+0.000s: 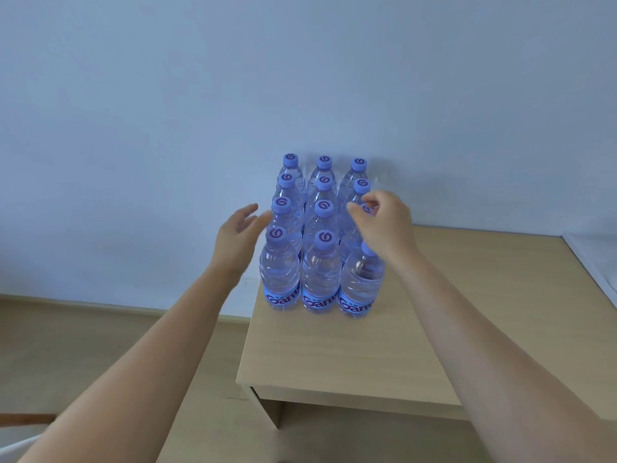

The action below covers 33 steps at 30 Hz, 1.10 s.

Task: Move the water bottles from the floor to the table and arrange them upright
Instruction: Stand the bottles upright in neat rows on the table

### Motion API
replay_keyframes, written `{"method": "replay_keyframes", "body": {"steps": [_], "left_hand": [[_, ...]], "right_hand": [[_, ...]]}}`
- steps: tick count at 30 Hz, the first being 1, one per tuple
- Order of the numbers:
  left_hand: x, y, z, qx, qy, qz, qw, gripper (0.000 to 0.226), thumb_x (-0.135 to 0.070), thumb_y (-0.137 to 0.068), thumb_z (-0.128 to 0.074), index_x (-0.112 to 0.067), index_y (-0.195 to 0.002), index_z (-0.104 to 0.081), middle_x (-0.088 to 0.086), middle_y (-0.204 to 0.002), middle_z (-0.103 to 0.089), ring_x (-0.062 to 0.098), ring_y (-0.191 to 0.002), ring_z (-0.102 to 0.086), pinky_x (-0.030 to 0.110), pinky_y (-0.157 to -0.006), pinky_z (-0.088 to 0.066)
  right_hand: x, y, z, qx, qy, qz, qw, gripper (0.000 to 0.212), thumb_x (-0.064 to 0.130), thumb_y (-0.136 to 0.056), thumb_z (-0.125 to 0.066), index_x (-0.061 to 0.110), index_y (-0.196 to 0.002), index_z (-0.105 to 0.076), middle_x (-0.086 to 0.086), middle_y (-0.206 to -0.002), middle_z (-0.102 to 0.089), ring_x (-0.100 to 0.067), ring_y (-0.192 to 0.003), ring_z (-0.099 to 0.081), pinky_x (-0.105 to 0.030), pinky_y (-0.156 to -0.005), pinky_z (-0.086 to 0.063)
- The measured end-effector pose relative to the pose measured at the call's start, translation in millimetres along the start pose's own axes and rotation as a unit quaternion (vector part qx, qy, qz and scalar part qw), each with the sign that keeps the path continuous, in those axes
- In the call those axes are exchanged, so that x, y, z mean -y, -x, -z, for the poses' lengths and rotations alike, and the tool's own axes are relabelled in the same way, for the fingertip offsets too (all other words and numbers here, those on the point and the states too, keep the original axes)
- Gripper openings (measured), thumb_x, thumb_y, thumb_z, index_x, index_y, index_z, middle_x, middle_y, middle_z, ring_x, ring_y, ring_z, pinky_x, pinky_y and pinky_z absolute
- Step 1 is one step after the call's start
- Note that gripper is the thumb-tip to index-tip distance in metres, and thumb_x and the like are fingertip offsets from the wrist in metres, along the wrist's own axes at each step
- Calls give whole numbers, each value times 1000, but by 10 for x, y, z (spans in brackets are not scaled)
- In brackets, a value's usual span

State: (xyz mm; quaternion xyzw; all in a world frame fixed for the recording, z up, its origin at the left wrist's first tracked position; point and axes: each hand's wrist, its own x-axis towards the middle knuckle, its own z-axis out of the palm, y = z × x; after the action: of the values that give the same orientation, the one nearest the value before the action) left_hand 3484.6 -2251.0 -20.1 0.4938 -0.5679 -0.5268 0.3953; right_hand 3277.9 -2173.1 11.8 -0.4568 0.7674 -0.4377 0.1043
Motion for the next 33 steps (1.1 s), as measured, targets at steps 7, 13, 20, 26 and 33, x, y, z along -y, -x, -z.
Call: {"method": "replay_keyframes", "body": {"steps": [7, 13, 20, 26, 33], "left_hand": [[-251, -358, -134, 21, -95, 29, 995, 53, -34, -86, -60, -18, -135, -47, 11, -131, -54, 26, -119, -52, 34, -94, -42], [-198, -382, -225, 34, -109, 23, 993, 39, -26, -88, -59, -17, -126, -57, 14, -118, -63, 23, -94, -61, 25, -71, -42], [-151, -469, -209, 34, -129, 34, 991, 42, -33, -86, -60, -17, -125, -58, 6, -104, -63, 22, -91, -61, 28, -73, -46], [-298, -629, -88, 34, -118, 60, 991, 43, -32, -88, -57, -11, -126, -55, 6, -122, -58, 25, -110, -54, 36, -92, -45], [-339, -871, -156, 77, -131, 88, 984, 12, -34, -88, -57, -23, -84, -60, 1, -74, -44, 21, -83, -41, 26, -57, -34]], "right_hand": [[-234, -195, 28, 64, -7, -115, 991, 40, 32, -88, -57, 8, -120, -55, -9, -118, -60, -25, -109, -55, -26, -79, -35], [-265, -195, -17, 70, 2, -100, 993, 28, 28, -89, -55, 0, -88, -60, -5, -74, -51, -21, -70, -47, -29, -60, -34], [-284, -218, -12, 77, 6, -102, 992, 33, 32, -88, -56, 0, -96, -63, -16, -85, -63, -24, -75, -54, -30, -66, -38], [-347, -419, 69, 55, -34, -152, 986, 34, 44, -85, -57, 14, -100, -65, 1, -98, -64, -15, -86, -57, -25, -72, -39], [-338, -684, -39, 70, -83, -171, 979, 32, 42, -85, -58, 15, -100, -61, 1, -98, -61, -16, -86, -56, -32, -76, -46]]}}
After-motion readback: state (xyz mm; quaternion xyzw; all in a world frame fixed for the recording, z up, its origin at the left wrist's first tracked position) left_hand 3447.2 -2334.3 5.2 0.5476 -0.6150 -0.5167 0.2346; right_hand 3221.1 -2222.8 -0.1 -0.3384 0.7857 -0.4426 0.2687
